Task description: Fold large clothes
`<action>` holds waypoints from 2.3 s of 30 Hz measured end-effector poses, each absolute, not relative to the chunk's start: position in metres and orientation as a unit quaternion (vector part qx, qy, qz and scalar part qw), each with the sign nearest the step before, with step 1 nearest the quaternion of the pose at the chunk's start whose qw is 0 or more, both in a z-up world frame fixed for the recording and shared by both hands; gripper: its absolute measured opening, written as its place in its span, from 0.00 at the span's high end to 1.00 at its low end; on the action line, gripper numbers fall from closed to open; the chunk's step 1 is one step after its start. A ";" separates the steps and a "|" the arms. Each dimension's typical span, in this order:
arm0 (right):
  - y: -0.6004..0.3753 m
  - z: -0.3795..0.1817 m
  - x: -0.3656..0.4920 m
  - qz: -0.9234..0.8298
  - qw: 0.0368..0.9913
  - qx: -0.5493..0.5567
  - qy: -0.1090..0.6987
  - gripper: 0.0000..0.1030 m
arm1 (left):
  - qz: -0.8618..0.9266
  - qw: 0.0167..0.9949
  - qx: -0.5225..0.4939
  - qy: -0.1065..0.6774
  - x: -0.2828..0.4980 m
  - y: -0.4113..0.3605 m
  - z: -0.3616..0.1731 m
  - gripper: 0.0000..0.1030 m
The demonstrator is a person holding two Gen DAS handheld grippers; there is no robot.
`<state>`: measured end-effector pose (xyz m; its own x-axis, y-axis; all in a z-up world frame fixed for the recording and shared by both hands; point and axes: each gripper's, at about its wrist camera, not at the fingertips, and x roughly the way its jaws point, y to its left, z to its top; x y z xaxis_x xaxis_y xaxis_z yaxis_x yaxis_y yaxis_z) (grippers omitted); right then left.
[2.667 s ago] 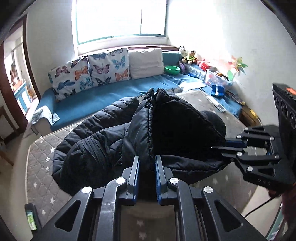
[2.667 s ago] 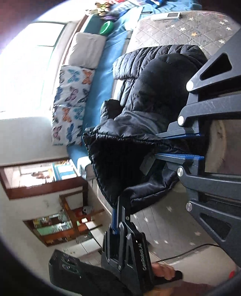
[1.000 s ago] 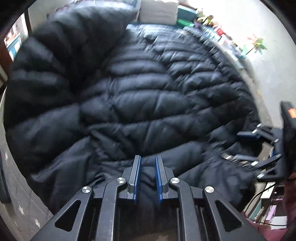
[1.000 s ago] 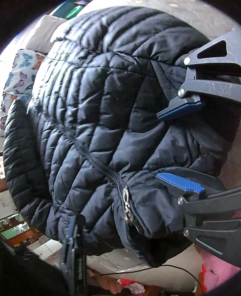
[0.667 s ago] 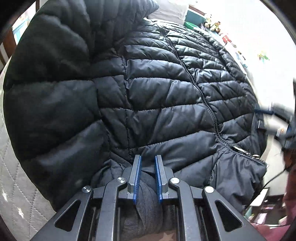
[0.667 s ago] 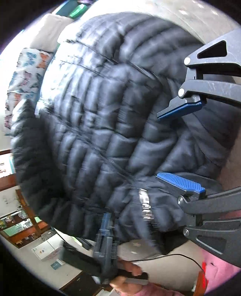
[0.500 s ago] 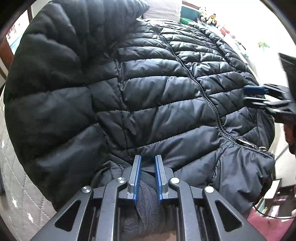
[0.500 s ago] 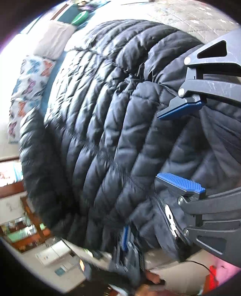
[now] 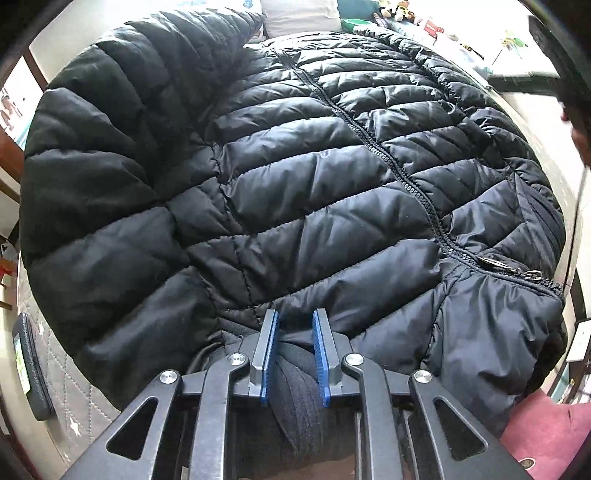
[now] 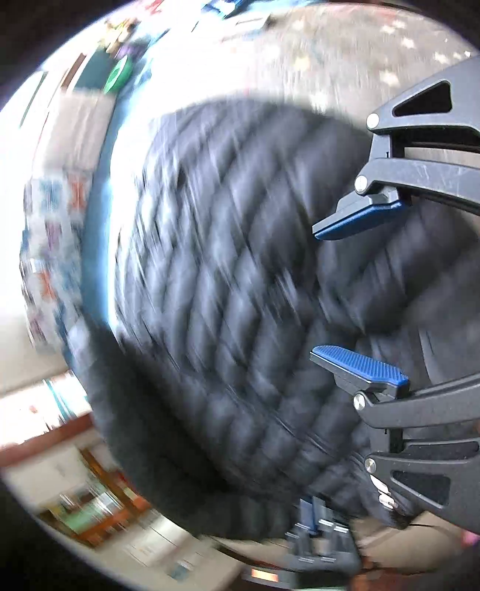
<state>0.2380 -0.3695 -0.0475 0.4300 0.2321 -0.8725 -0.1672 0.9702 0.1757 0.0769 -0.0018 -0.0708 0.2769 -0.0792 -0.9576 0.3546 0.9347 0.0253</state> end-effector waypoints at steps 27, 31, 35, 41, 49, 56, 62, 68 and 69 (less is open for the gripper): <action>-0.505 -0.112 0.367 0.037 0.852 0.208 0.479 0.69 | -0.127 0.778 0.085 0.610 0.089 0.004 -0.078 0.77; -0.500 -0.087 0.353 0.000 0.876 0.161 0.455 0.89 | -0.125 0.779 0.085 0.609 0.089 0.003 -0.077 0.77; -0.506 -0.051 0.322 -0.035 0.900 0.138 0.411 0.92 | -0.125 0.781 0.086 0.605 0.088 0.004 -0.077 0.77; -0.521 0.001 0.238 -0.133 0.940 0.075 0.305 0.95 | -0.127 0.787 0.104 0.595 0.082 0.002 -0.076 0.77; -0.567 -0.044 0.234 -0.075 0.903 0.189 0.379 0.92 | -0.126 0.794 0.122 0.582 0.075 -0.009 -0.052 0.72; -0.565 -0.089 0.279 -0.062 0.880 0.210 0.422 0.40 | -0.127 0.829 0.124 0.531 0.085 -0.012 0.006 0.31; -0.555 -0.114 0.297 -0.037 0.864 0.217 0.453 0.40 | -0.098 0.864 0.114 0.481 0.144 0.003 0.066 0.10; -0.551 -0.124 0.306 -0.017 0.864 0.215 0.454 0.40 | -0.076 0.862 0.089 0.494 0.225 0.023 0.086 0.05; -0.550 -0.125 0.307 -0.012 0.865 0.214 0.454 0.40 | -0.073 0.859 0.084 0.500 0.239 0.025 0.085 0.05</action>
<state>0.3067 -0.5503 -0.1248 0.5882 0.1724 -0.7901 0.2154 0.9083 0.3586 0.2395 0.0253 0.0849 0.4897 -0.0417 -0.8709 0.2098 0.9751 0.0713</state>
